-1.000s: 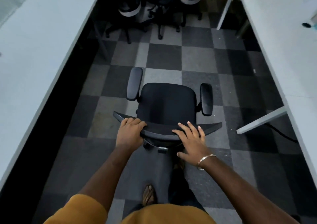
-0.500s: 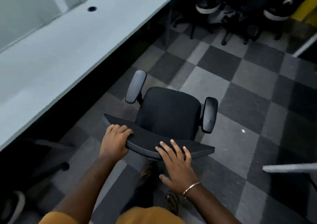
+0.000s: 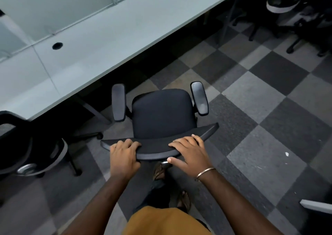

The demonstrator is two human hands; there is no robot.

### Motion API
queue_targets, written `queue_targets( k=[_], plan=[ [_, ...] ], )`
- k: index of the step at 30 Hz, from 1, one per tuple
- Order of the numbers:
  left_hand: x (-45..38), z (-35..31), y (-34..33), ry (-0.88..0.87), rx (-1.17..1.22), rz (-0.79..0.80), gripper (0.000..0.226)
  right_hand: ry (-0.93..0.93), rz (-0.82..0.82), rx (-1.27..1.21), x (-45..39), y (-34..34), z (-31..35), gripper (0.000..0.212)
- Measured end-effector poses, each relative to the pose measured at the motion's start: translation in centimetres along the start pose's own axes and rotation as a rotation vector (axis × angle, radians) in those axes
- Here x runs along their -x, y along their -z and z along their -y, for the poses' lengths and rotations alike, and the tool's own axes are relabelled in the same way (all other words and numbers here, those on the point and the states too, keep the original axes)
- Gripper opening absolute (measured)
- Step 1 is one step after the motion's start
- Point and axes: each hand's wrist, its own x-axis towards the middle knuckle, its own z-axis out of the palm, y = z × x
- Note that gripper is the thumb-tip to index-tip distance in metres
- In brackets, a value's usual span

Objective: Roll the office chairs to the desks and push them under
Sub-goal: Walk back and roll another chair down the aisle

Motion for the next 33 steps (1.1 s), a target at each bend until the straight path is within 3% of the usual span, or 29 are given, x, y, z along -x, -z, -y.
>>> queue_targets(
  k=[9, 16, 25, 33],
  plan=[
    [0.1, 4.8, 0.5, -0.083, -0.083, 0.079, 0.050, 0.134, 0.055, 0.030, -5.6, -0.8, 2.0, 0.063],
    [-3.6, 9.3, 1.5, -0.068, -0.080, 0.155, 0.053, 0.170, 0.074, 0.057, -11.2, -1.9, 3.9, 0.059],
    [-11.1, 15.8, 3.0, -0.053, -0.086, 0.140, 0.057, 0.161, 0.107, 0.050, -19.7, -2.9, 6.6, 0.055],
    [-16.5, 17.8, 3.1, 0.084, -0.023, 0.061, 0.047, 0.154, 0.131, -0.063, -27.2, -3.8, 6.5, 0.058]
  ],
)
